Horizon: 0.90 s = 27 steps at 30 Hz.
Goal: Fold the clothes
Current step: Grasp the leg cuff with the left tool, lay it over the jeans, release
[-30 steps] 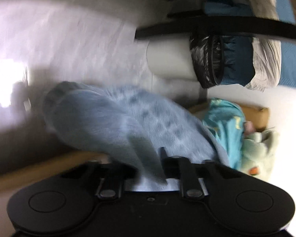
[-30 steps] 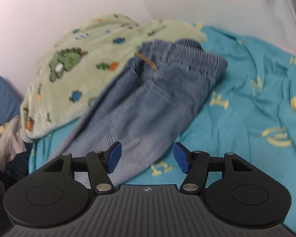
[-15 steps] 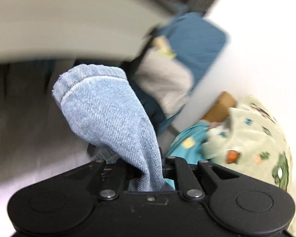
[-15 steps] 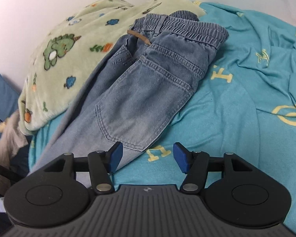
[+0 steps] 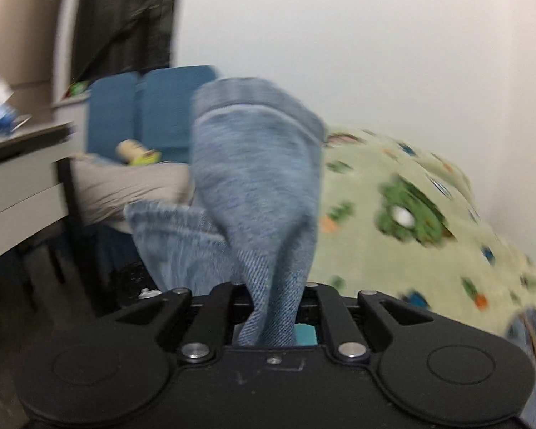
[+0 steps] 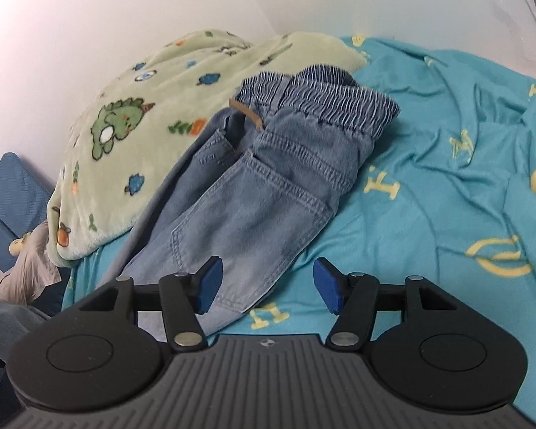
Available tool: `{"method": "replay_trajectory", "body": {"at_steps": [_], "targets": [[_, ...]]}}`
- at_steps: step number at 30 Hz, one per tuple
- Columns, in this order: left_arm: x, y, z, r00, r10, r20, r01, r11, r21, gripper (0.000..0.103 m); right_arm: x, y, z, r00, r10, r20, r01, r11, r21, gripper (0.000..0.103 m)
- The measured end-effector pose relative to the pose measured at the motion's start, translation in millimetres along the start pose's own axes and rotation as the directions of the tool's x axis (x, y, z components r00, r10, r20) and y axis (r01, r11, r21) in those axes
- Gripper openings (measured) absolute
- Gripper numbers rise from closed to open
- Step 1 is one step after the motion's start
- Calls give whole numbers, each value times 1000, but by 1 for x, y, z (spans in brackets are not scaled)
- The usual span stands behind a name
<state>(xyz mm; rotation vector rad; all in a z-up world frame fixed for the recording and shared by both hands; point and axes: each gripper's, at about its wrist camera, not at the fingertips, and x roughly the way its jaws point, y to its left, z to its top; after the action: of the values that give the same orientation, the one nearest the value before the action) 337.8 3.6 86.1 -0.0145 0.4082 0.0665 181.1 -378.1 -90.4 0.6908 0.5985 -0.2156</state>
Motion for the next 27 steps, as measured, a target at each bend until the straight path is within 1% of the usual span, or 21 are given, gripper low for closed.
{"method": "replay_trajectory", "body": {"at_steps": [3,7,10,12,15,16,18,20,21,23,25,27], "targets": [[3,-37,-43,999,-45,-21,47,993,113,7,0,-7,3,1000,12,-4,-12,1000,15,60],[8,-89,-108,989,-110,-100,130,966,225,7,0,-13,7,1000,23,0,-23,999,44,61],[21,-118,-150,976,-117,-186,167,945,282,7,0,-14,9,1000,25,6,-25,999,37,61],[25,-124,-167,974,-94,-205,154,942,300,7,1,-15,9,1000,27,6,-27,999,32,61],[25,-120,-175,974,-88,-210,147,948,283,8,3,-17,9,999,37,-3,-37,999,34,61],[25,-120,-177,973,-96,-210,156,944,290,10,5,-17,8,999,42,-7,-42,999,33,61],[17,-118,-178,964,-129,-230,197,932,303,18,8,-15,6,998,61,-14,-60,998,28,61],[7,-110,-176,949,-169,-266,248,921,301,29,11,-12,4,996,86,-15,-86,996,14,61],[0,-107,-176,944,-181,-275,264,915,304,32,11,-9,2,995,101,-13,-101,995,2,61],[-23,-95,-178,936,-211,-280,294,908,299,42,12,-2,-1,991,132,-6,-132,991,-31,61],[-45,-81,-180,929,-233,-286,314,907,282,44,12,5,-5,986,166,0,-166,984,-68,61],[-64,-64,-181,931,-227,-285,303,917,260,46,13,14,-9,978,208,0,-207,972,-113,61]]}}
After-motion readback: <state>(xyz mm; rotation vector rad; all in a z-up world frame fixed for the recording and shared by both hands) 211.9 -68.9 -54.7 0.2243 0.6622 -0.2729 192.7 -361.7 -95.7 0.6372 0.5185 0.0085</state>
